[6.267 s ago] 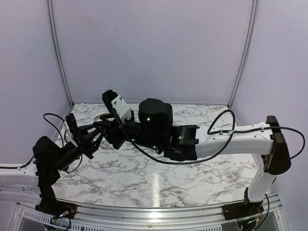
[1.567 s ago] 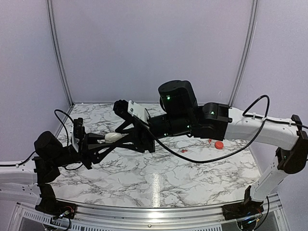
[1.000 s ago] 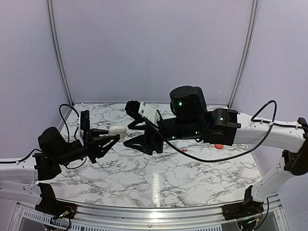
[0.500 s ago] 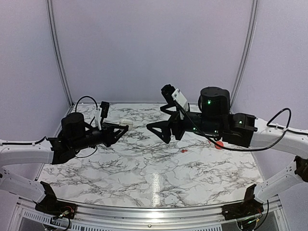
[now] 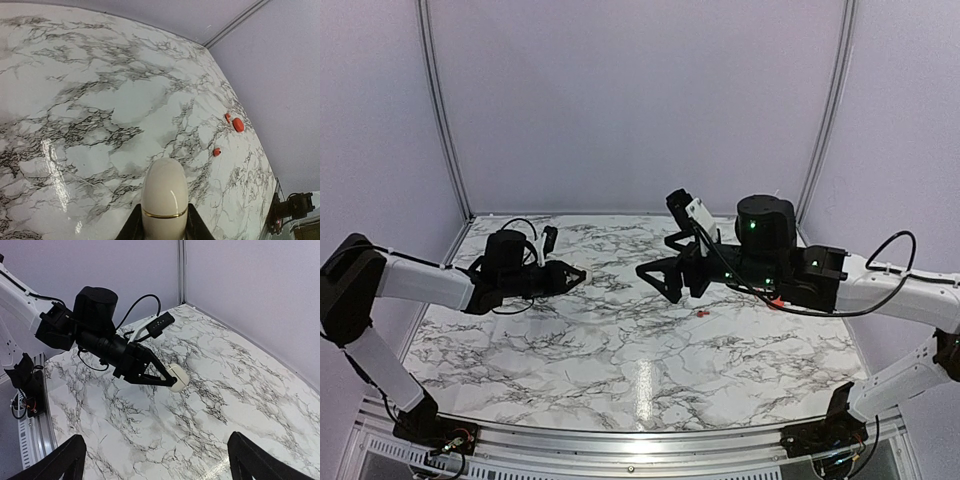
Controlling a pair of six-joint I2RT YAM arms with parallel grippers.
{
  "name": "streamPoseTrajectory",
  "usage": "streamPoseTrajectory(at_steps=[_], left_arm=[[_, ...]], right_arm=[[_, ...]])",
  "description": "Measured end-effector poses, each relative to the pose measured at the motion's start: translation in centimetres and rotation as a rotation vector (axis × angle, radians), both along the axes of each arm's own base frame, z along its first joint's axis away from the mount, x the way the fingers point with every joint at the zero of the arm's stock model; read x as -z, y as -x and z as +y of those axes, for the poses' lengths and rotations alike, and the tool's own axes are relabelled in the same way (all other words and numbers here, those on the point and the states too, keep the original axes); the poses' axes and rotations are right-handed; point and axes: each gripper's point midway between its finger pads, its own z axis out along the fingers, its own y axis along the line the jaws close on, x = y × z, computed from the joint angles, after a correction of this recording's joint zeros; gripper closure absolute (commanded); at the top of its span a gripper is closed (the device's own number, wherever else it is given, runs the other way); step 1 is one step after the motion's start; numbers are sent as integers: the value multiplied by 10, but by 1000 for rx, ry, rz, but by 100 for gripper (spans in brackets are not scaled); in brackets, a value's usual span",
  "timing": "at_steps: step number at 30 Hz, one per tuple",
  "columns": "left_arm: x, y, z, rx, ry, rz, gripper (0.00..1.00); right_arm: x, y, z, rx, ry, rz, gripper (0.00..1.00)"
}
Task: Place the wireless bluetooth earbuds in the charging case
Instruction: Place the charging case with the earbuds at the center of the board.
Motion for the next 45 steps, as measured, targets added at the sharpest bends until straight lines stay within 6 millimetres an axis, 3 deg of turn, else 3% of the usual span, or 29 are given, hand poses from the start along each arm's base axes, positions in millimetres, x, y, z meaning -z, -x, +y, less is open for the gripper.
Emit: streamPoseTrajectory(at_steps=[10, 16, 25, 28, 37, 41, 43, 45], left_arm=[[62, -44, 19, -85, -30, 182, 90], [79, -56, 21, -105, -57, 227, 87], [94, -71, 27, -145, -117, 280, 72], [99, -75, 31, -156, -156, 293, 65], [99, -84, 42, -195, -258, 283, 26], [96, -84, 51, -214, -296, 273, 15], [92, -82, 55, -224, -313, 267, 3], [82, -79, 59, -228, -322, 246, 1]], right_arm=[[10, -12, -10, 13, -24, 48, 1], [8, -11, -9, 1, -33, 49, 1], [12, -17, -11, -2, -38, 67, 1], [13, -23, -14, 7, -41, 79, 1], [21, -45, -34, 79, -45, 133, 1], [34, -63, -58, 171, -44, 193, 2], [43, -71, -73, 230, -37, 237, 3], [55, -82, -93, 311, -28, 286, 5]])
